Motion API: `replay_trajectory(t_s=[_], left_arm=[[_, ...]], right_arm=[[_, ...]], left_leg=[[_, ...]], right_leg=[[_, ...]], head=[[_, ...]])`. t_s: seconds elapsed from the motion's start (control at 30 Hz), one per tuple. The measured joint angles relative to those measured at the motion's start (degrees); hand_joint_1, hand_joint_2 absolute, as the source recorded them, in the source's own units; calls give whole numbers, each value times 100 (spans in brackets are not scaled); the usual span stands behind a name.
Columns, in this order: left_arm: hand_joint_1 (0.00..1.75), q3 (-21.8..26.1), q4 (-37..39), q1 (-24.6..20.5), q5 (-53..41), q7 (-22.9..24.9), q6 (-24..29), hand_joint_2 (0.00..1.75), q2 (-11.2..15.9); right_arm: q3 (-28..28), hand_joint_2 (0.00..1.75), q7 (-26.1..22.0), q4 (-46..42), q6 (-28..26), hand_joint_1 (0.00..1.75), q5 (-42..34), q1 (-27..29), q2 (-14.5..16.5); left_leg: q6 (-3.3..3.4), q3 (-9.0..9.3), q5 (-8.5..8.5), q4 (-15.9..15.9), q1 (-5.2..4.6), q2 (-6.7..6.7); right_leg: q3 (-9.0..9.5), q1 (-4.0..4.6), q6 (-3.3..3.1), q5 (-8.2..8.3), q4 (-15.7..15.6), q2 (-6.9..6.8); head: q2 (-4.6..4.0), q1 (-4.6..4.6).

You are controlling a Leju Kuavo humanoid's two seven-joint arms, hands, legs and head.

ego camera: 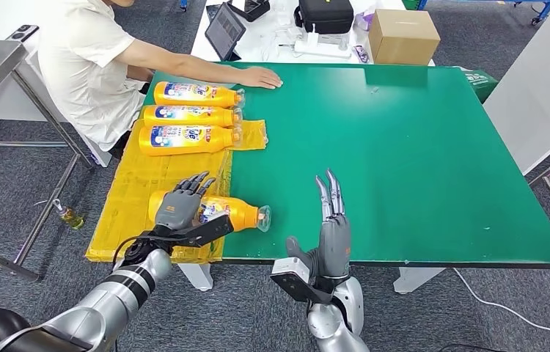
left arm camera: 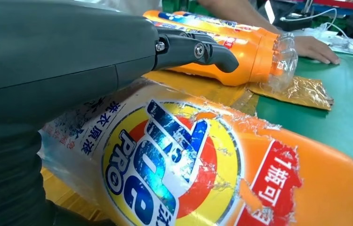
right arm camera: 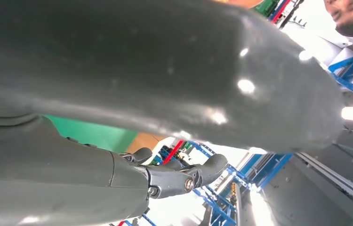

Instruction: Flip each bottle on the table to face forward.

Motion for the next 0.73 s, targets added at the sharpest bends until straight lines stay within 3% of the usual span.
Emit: replay_trajectory(t_s=[0.2,0.47,0.73], left_arm=[[0,-221,7,133,-630,52,912,175,4],[0,-641,22,89,-1237,122,866,175,4],[0,-856,22,37,-1241,-7,732,175,1]], right_arm=[[-2,0,0,119,1,0,-19,-3,-10],[0,0,0,318,1,0,-136,-21,-11],[-29,0,0,435,0,0,-160,-15,-40]], left_leg=[[0,-8,0,0,0,-1],[0,-10,0,0,0,-3],[0,-10,0,0,0,-2]], right_leg=[[-9,0,0,-1,0,0],[-9,0,0,-1,0,0],[-10,0,0,-1,0,0]], head=[[0,-1],[0,0],[0,0]])
